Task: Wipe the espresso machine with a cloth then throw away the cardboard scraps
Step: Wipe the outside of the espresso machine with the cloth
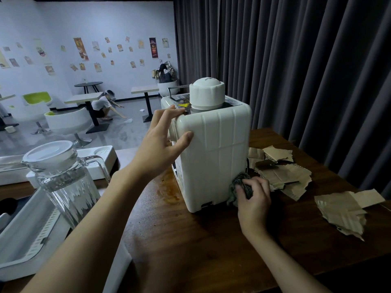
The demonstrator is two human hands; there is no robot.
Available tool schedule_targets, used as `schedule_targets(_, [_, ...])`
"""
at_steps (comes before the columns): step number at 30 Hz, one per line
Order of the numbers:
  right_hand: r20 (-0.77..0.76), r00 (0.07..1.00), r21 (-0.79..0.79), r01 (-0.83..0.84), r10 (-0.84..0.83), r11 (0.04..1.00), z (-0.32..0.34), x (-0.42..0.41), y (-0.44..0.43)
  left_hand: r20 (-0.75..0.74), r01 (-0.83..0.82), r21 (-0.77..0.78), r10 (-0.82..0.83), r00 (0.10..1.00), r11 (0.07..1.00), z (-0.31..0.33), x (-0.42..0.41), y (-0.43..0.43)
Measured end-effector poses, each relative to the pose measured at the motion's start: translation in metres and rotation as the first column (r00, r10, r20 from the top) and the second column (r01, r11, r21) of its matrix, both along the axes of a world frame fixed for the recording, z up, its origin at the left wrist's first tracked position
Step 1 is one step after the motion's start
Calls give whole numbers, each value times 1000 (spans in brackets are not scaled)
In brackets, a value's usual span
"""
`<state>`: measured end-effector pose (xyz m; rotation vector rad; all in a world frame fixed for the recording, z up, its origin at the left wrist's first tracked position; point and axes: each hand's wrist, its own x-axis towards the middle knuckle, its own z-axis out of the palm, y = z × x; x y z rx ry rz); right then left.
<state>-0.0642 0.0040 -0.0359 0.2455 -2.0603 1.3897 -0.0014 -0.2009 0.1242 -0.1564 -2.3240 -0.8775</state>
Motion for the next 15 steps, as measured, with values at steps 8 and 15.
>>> schedule_targets(8, [42, 996, -31, -72, 74, 997, -5, 26, -31, -18, -13, -13, 13, 1000, 1000, 0, 0, 0])
schedule_targets(15, [-65, 966, 109, -243, 251, 964, -5, 64, -68, -18, -9, -15, 9, 1000, 1000, 0, 1, 0])
